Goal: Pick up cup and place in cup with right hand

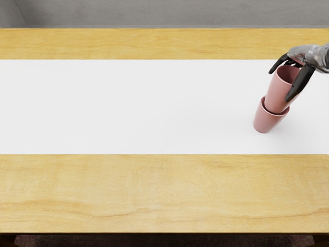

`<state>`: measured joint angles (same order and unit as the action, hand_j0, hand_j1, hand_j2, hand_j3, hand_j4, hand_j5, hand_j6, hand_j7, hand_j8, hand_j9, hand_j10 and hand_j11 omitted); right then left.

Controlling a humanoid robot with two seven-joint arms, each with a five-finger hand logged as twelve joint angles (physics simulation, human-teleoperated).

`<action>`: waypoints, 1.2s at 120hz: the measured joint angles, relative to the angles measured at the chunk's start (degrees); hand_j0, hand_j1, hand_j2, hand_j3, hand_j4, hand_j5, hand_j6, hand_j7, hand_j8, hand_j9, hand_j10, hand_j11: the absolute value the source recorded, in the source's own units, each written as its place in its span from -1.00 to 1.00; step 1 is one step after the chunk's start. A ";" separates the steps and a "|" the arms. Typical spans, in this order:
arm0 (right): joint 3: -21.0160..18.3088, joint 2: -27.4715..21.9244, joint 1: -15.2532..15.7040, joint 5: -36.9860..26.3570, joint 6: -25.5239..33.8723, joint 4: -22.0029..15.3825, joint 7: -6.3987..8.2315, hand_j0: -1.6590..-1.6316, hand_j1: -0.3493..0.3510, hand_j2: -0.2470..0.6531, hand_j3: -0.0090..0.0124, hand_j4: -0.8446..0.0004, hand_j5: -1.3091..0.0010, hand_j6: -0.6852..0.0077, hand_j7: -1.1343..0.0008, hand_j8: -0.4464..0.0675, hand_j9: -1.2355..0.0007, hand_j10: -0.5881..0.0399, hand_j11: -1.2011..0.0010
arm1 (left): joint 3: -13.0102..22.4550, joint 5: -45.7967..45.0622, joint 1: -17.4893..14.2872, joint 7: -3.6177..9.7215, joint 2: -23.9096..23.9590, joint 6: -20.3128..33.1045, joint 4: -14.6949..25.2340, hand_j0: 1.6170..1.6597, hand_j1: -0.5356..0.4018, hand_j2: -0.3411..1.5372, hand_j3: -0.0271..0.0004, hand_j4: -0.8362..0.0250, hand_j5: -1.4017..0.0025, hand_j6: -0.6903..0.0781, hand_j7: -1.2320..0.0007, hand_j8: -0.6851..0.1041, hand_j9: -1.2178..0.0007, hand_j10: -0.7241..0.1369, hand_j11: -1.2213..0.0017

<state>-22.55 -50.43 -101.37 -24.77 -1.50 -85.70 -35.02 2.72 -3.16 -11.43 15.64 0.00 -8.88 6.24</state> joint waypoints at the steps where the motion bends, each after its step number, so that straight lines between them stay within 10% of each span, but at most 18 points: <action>1: 0.00 0.01 0.03 -0.01 0.04 0.01 0.00 -0.64 0.09 -0.65 -0.14 0.07 0.16 0.07 0.06 -0.48 0.10 -0.37 0.08 | 0.00 0.00 0.00 0.00 0.00 0.00 0.00 0.92 0.89 -0.64 0.97 0.94 1.00 0.80 1.00 0.73 1.00 0.68 1.00; 100: 0.18 0.31 2.29 -1.77 3.20 -0.09 0.02 -0.70 0.00 -0.70 -0.16 0.13 0.23 -0.01 0.13 -0.60 0.18 -0.30 0.16 | 0.00 0.00 1.14 0.00 0.00 0.00 0.00 0.92 0.89 -0.64 0.97 0.94 1.00 0.80 1.00 0.73 1.00 0.68 1.00; 144: 0.56 3.19 2.34 -1.67 3.23 0.72 0.02 -0.89 -0.82 -0.49 -0.16 0.84 0.86 0.79 0.84 0.48 0.85 0.66 0.85 | 0.00 0.00 1.64 0.00 0.00 0.00 0.00 0.92 0.89 -0.64 0.97 0.94 1.00 0.80 1.00 0.73 1.00 0.68 1.00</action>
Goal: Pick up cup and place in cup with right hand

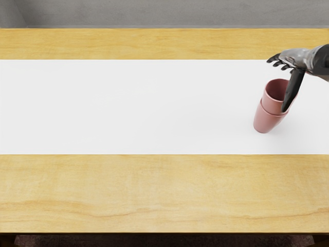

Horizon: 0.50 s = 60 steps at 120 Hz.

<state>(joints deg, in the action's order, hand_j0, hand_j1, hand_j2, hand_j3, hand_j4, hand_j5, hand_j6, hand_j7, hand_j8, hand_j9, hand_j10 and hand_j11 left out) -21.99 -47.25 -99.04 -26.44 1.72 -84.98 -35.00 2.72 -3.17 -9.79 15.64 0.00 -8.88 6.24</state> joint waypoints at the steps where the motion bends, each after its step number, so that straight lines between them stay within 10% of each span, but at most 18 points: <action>1: 0.00 0.02 0.01 0.00 0.00 0.00 0.00 -0.89 -0.83 -0.49 -0.16 0.84 0.87 0.80 0.85 0.49 0.86 0.66 0.85 | 0.00 0.00 0.01 0.00 0.00 0.00 0.00 0.92 0.89 -0.64 0.97 0.94 1.00 0.80 1.00 0.73 1.00 0.68 1.00; 60: 0.09 0.18 -0.42 0.08 -0.17 -0.02 0.00 -0.93 -0.99 -0.45 -0.16 0.98 0.99 0.95 0.99 0.70 0.99 0.85 0.99 | 0.00 0.00 0.42 0.00 0.00 0.00 0.00 0.92 0.89 -0.64 0.97 0.94 1.00 0.80 1.00 0.73 1.00 0.68 1.00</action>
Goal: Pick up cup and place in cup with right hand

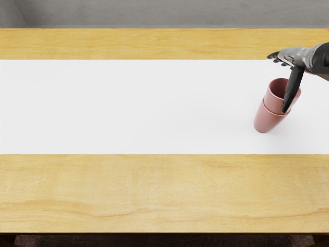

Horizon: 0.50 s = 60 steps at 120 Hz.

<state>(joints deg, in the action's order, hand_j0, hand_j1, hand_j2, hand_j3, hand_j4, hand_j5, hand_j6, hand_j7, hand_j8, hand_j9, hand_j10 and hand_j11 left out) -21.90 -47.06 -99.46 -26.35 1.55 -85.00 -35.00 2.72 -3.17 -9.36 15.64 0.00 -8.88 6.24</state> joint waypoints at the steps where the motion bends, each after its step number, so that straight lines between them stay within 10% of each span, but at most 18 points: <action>1: 0.00 0.00 -0.02 0.01 0.00 0.00 0.00 -0.93 -0.99 -0.45 -0.16 0.98 0.99 0.95 0.99 0.70 0.99 0.85 0.99 | 0.00 0.00 0.02 0.00 0.00 0.00 0.00 0.92 0.89 -0.64 0.97 0.94 1.00 0.80 1.00 0.73 1.00 0.68 1.00; 60: 17.20 -0.90 1.71 14.08 -4.26 -7.07 0.00 -0.93 -1.00 -0.45 -0.16 0.99 1.00 0.96 1.00 0.72 1.00 0.86 1.00 | -0.43 0.00 4.09 0.00 0.00 0.00 0.00 0.92 0.89 -0.64 0.97 0.94 1.00 0.80 1.00 0.73 1.00 0.68 1.00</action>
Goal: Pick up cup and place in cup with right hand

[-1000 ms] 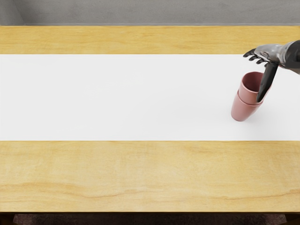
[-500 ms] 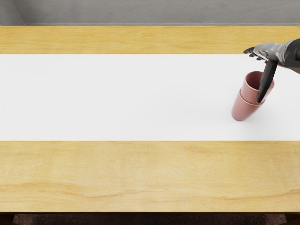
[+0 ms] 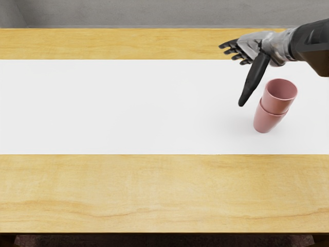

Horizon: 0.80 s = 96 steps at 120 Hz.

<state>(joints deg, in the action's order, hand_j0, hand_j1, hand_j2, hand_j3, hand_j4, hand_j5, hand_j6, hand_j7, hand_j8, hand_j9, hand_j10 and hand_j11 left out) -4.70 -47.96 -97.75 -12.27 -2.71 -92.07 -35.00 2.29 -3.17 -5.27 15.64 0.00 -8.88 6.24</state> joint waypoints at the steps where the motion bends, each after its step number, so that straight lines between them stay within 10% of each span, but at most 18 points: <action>1: 0.39 0.10 0.14 0.53 -0.35 -0.14 0.00 -0.93 -1.00 -0.45 -0.16 0.99 1.00 0.96 1.00 0.72 1.00 0.86 1.00 | 0.01 0.00 0.00 0.00 0.00 0.00 0.00 0.92 0.89 -0.64 0.97 0.94 1.00 0.80 1.00 0.73 1.00 0.68 1.00; 43: 11.33 1.12 4.52 20.30 -20.61 -7.29 0.00 -0.93 -0.97 -0.46 -0.16 0.98 0.98 0.95 0.98 0.70 0.98 0.84 0.98 | -0.01 0.00 0.00 0.00 0.00 0.00 0.00 0.92 0.89 -0.64 0.97 0.94 1.00 0.80 1.00 0.73 1.00 0.68 1.00; 71: 25.51 -2.41 20.11 23.55 -30.94 -7.37 0.00 -0.93 -0.97 -0.46 -0.16 0.97 0.98 0.95 0.98 0.70 0.98 0.84 0.98 | -0.01 0.00 0.00 0.00 0.00 -0.01 0.00 0.92 0.89 -0.64 0.97 0.94 1.00 0.80 1.00 0.73 1.00 0.68 1.00; 96: 28.95 -9.79 28.85 23.88 -32.12 -6.01 0.00 -0.93 -0.99 -0.45 -0.16 0.99 0.99 0.97 0.99 0.72 0.99 0.86 0.99 | 0.03 0.00 0.08 0.00 0.00 -0.01 0.08 0.92 0.89 -0.64 0.97 0.94 1.00 0.80 1.00 0.73 1.00 0.68 1.00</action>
<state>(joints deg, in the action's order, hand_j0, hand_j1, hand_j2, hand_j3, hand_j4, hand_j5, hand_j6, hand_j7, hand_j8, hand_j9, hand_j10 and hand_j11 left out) 24.25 -57.75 -68.90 11.61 -34.83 -98.08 -35.00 2.32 -3.17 -5.19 15.64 0.00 -8.89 6.32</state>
